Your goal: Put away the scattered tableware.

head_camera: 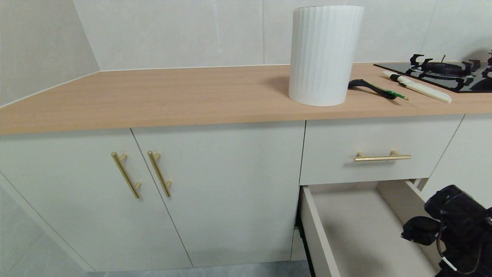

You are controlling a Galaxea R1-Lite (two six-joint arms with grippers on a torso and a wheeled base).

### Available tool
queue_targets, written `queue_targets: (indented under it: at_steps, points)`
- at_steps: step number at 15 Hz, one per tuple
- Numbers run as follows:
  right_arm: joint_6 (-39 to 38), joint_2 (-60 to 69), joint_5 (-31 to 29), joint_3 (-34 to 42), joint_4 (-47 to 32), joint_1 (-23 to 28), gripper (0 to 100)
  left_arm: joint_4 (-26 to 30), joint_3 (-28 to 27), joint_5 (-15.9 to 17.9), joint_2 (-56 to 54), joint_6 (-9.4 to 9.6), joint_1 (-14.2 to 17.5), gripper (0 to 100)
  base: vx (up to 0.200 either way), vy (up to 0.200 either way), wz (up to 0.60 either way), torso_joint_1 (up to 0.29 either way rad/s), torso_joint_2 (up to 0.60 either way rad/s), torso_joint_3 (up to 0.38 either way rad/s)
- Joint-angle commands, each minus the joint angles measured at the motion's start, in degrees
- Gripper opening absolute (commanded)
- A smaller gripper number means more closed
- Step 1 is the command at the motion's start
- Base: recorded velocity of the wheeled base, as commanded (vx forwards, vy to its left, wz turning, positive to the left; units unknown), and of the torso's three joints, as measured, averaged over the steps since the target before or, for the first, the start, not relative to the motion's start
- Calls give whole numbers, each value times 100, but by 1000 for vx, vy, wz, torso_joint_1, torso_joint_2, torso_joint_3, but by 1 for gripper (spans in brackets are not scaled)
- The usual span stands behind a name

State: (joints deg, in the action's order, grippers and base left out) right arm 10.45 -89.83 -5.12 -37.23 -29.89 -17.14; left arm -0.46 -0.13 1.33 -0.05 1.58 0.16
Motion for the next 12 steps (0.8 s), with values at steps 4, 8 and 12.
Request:
queue_targets:
  at_steps: [4, 8, 12]
  points:
    - [159, 405, -59, -65, -658, -281, 100, -6, -4, -1, 5, 0, 2, 100, 0, 0, 0, 0, 0, 0]
    - [-8, 1020, 2, -698, -641, -272, 100, -6, -4, -1, 5, 0, 2, 100, 0, 0, 0, 0, 0, 0]
    - [-974, 2137, 354, -1260, -193, -272, 100, -6, 5, -1, 5, 0, 2, 100, 0, 0, 0, 0, 0, 0]
